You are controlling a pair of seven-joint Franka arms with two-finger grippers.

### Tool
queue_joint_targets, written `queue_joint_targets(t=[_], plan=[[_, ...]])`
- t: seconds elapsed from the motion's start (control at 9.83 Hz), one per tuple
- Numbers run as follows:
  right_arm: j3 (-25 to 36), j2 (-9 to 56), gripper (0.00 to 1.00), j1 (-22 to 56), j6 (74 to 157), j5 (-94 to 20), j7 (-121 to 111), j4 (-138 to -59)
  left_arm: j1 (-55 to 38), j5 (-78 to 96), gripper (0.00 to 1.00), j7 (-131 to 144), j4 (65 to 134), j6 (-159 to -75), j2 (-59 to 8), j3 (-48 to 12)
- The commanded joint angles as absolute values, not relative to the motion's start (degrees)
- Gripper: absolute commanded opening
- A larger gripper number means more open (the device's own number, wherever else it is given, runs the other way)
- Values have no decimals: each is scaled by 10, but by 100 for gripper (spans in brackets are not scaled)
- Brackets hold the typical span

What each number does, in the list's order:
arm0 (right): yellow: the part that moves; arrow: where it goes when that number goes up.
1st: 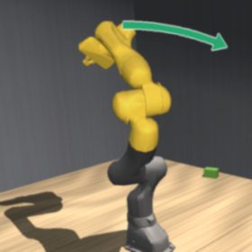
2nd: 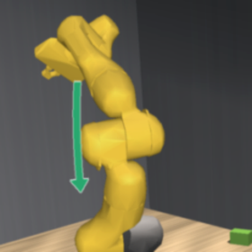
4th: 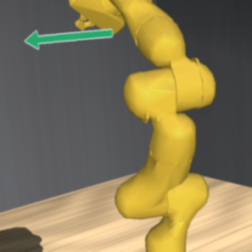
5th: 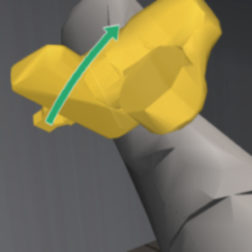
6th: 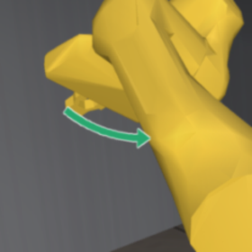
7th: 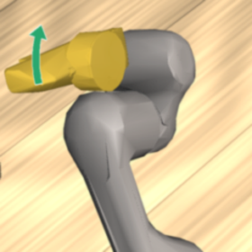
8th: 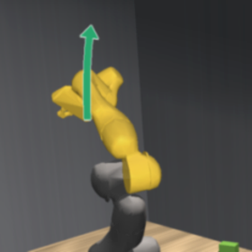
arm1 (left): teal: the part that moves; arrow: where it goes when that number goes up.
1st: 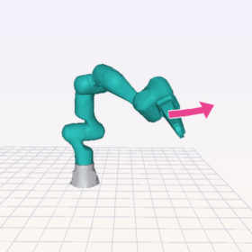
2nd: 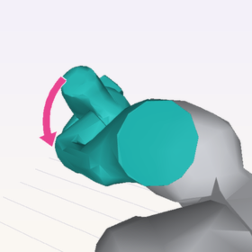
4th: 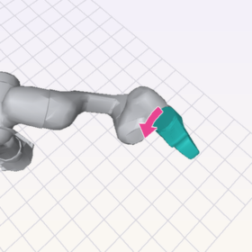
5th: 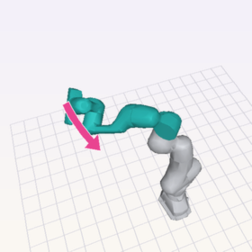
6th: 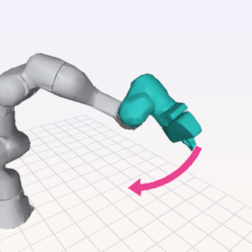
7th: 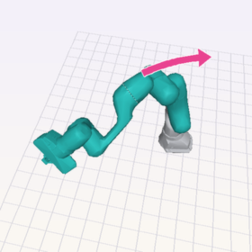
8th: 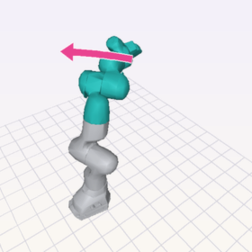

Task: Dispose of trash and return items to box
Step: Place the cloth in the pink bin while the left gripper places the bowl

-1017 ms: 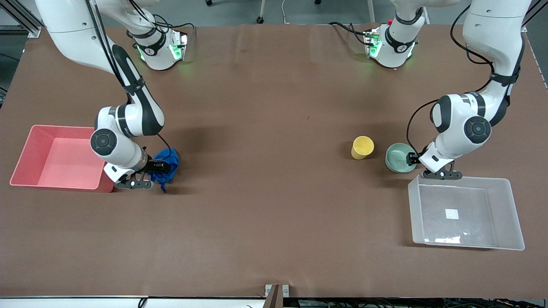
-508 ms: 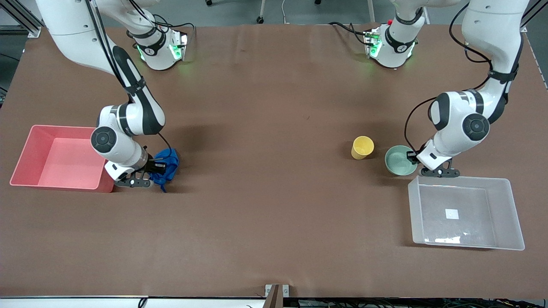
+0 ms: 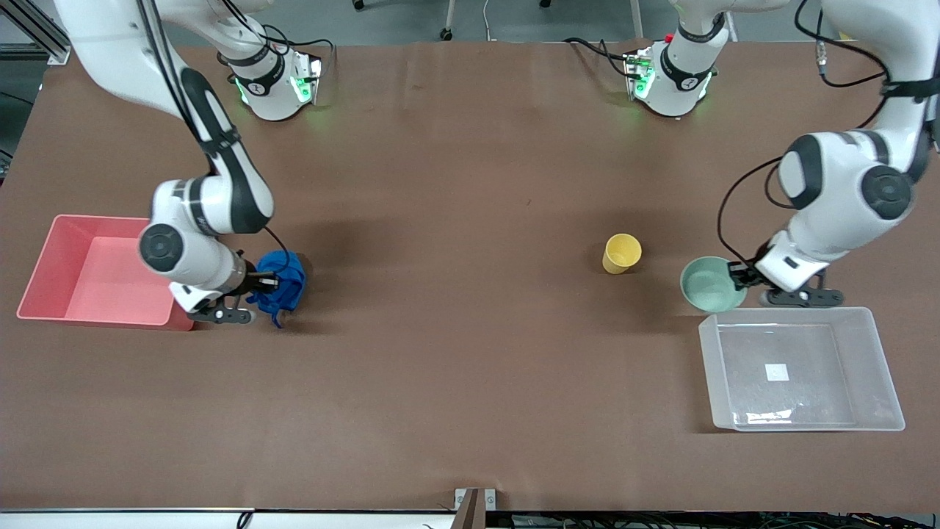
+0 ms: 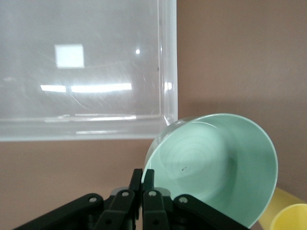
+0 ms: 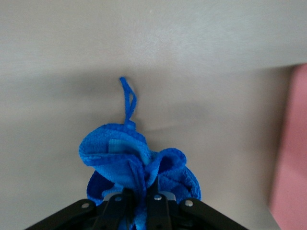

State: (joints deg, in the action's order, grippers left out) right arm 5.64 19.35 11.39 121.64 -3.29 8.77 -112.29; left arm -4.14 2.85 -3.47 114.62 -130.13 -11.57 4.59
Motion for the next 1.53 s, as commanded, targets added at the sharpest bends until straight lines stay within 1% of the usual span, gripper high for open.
queue_joint_targets(t=[0.0,0.1,0.2,0.31,0.41,0.51,0.61,0.71,0.81,0.92,1.02,1.12,1.22,1.32,1.42], plan=[[54,115,1,73,1072,-36,83,-1054,-39,51,0,-51,1010,-1228,-192,78],[54,95,1,49,1037,-26,68,-1028,-39,78,0,-51,945,-1197,-228,94],[54,80,1,20,1021,11,29,-1016,-39,94,0,-66,888,-1183,-272,117],[54,73,1,-10,1021,48,-11,-1016,-38,121,0,-113,857,-1184,-321,143],[54,76,1,-58,1029,54,-63,-1020,-36,173,0,-163,835,-1193,-363,168],[53,78,1,-92,1056,54,-106,-1032,-35,214,0,-211,825,-1207,-396,181],[53,81,1,-112,1098,54,-129,-1065,-33,231,0,-235,827,-1233,-417,183],[53,98,1,-124,1139,54,-135,-1093,-26,233,0,-239,827,-1260,-439,183],[52,132,1,-141,1181,54,-154,-1114,-25,233,0,-239,825,-1289,-458,183],[52,143,1,-154,1237,54,-176,-1146,-25,233,2,-237,827,-1321,-471,182],[52,162,2,-156,1269,54,-178,-1157,-27,233,6,-233,827,-1330,-478,182],[52,197,3,-156,1286,54,-178,-1156,-31,231,21,-228,828,-1330,-477,182],[52,213,4,-156,1312,54,-178,-1159,-33,226,89,-237,827,-1331,-472,181],[51,227,7,-156,1321,52,-178,-1158,-36,223,100,-234,825,-1331,-455,180],[50,237,30,-154,1332,52,-178,-1157,-38,221,100,-232,828,-1325,-420,179]])
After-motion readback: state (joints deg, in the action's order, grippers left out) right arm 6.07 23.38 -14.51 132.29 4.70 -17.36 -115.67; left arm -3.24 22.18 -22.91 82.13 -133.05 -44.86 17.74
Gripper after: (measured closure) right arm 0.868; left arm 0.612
